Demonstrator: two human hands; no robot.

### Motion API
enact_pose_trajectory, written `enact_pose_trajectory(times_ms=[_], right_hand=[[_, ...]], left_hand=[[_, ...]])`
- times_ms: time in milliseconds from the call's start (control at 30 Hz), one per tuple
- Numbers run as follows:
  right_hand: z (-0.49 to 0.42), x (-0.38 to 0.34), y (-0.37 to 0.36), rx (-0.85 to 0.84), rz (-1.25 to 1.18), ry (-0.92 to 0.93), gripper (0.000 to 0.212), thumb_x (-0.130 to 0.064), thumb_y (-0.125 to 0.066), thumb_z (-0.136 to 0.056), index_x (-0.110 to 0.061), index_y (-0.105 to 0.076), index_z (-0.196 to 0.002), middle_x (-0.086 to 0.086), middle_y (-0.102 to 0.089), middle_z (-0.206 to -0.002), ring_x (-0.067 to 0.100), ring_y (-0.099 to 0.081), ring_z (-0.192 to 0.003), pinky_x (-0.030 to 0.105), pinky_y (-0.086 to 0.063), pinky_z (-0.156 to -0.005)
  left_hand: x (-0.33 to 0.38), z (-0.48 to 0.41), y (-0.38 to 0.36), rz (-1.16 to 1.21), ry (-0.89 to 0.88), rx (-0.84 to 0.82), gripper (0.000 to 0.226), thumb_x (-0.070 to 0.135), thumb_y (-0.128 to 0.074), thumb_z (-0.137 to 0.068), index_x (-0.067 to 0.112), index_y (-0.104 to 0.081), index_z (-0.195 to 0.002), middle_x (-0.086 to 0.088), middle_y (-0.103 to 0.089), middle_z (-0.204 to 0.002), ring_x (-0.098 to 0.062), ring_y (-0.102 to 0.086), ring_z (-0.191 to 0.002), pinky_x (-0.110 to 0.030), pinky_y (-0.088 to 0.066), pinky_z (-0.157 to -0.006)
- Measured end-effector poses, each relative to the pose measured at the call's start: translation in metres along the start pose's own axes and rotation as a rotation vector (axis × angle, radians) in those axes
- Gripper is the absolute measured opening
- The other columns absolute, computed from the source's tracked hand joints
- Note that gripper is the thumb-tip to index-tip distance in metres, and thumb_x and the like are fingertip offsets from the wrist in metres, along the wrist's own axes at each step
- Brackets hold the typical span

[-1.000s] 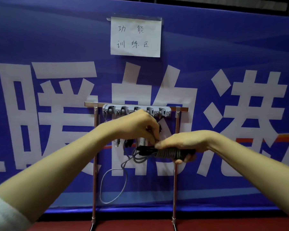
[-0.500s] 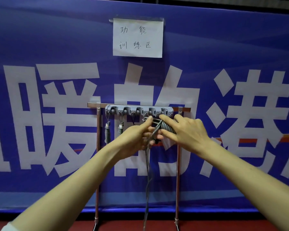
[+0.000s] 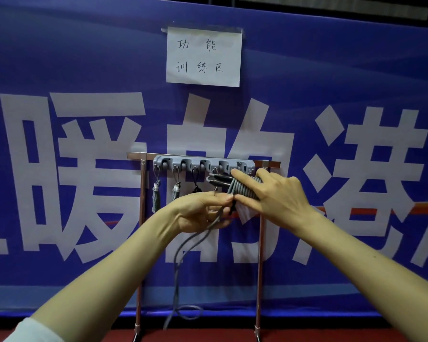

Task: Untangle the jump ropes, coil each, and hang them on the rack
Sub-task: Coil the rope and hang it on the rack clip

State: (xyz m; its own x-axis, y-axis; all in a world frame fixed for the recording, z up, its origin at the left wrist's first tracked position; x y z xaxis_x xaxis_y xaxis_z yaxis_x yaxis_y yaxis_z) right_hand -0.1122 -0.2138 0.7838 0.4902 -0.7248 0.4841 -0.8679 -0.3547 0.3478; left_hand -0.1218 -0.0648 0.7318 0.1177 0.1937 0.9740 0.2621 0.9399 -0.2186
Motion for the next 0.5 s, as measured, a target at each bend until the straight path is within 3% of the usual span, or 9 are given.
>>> enact_pose_trajectory(times_ms=[67,100,167,233,300,333,400,500], right_hand=[[-0.003,0.003,0.002,-0.124,-0.098,-0.104,0.060,-0.064,-0.032,-0.091,-0.032,-0.051,-0.138,0.002,-0.060,-0.078,0.017,-0.059,-0.057,0.027,-0.040,-0.042],[-0.003,0.005,0.002,-0.224,-0.196,-0.185,0.060,-0.066,-0.033,-0.090,-0.038,-0.043,-0.142,0.000,-0.062,-0.087,0.016,-0.061,-0.070,0.032,-0.048,-0.052],[-0.002,0.003,0.001,-0.343,-0.491,-0.327,0.054,-0.062,-0.043,-0.089,-0.047,-0.039,-0.140,-0.007,-0.064,-0.105,0.012,-0.062,-0.091,0.035,-0.054,-0.075],[-0.002,-0.004,0.003,-0.363,-0.907,-0.418,0.040,-0.056,-0.052,-0.087,-0.053,-0.048,-0.127,-0.017,-0.063,-0.111,0.005,-0.062,-0.098,0.031,-0.055,-0.084],[-0.002,-0.007,0.000,-0.365,-1.178,-0.456,0.035,-0.050,-0.056,-0.086,-0.044,-0.054,-0.120,-0.019,-0.063,-0.107,0.002,-0.063,-0.096,0.026,-0.056,-0.080],[0.000,-0.007,-0.004,-0.390,-1.232,-0.483,0.038,-0.051,-0.057,-0.085,-0.036,-0.053,-0.120,-0.016,-0.065,-0.098,0.002,-0.063,-0.086,0.024,-0.055,-0.072],[0.005,-0.009,-0.008,-0.440,-1.276,-0.605,0.050,-0.058,-0.057,-0.080,-0.022,-0.049,-0.114,-0.006,-0.062,-0.075,0.003,-0.057,-0.063,0.019,-0.046,-0.055],[0.009,-0.010,-0.010,-0.463,-1.241,-0.718,0.073,-0.071,-0.051,-0.072,-0.005,-0.054,-0.101,0.005,-0.060,-0.071,0.007,-0.055,-0.055,0.019,-0.041,-0.046]], left_hand=[[0.004,0.002,-0.001,-0.008,-0.049,0.001,0.012,0.018,-0.067,-0.080,0.012,-0.061,-0.089,0.002,-0.060,-0.068,-0.003,-0.052,-0.052,-0.013,-0.047,-0.052],[0.005,0.002,-0.002,0.019,-0.087,-0.003,0.016,0.019,-0.066,-0.079,0.011,-0.060,-0.091,0.002,-0.059,-0.068,-0.003,-0.048,-0.052,-0.010,-0.041,-0.046],[0.007,0.003,-0.003,0.072,-0.214,-0.014,0.024,0.017,-0.063,-0.079,0.012,-0.060,-0.102,0.002,-0.058,-0.067,-0.003,-0.043,-0.052,-0.010,-0.034,-0.043],[0.008,0.005,-0.005,0.113,-0.326,-0.028,0.029,0.016,-0.060,-0.080,0.014,-0.061,-0.108,0.001,-0.060,-0.067,-0.003,-0.044,-0.051,-0.011,-0.032,-0.042],[0.008,0.005,-0.007,0.114,-0.380,-0.036,0.025,0.017,-0.059,-0.080,0.014,-0.061,-0.105,0.000,-0.060,-0.069,-0.004,-0.046,-0.050,-0.012,-0.033,-0.041],[0.008,0.005,-0.007,0.090,-0.395,-0.037,0.025,0.017,-0.059,-0.081,0.014,-0.062,-0.105,-0.001,-0.059,-0.070,-0.005,-0.046,-0.050,-0.013,-0.032,-0.041],[0.007,0.004,-0.006,0.002,-0.409,-0.027,0.027,0.020,-0.062,-0.082,0.016,-0.065,-0.109,0.000,-0.059,-0.071,-0.007,-0.045,-0.051,-0.013,-0.032,-0.042],[0.009,0.003,-0.003,-0.178,-0.414,0.011,0.027,0.029,-0.065,-0.082,0.014,-0.068,-0.104,0.001,-0.060,-0.070,-0.009,-0.041,-0.054,-0.017,-0.031,-0.045]])
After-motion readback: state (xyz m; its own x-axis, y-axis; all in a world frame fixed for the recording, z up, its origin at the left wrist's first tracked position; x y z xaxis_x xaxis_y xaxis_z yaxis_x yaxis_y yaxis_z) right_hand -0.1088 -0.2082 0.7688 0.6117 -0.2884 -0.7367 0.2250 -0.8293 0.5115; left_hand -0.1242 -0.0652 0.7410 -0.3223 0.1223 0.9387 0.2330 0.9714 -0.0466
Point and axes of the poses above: each hand's wrist, its own z-axis away from the middle knuckle, its own y-axis out of the back of the hand, x = y × z, the point moved 5 cm from there along -z, towards the middle knuckle
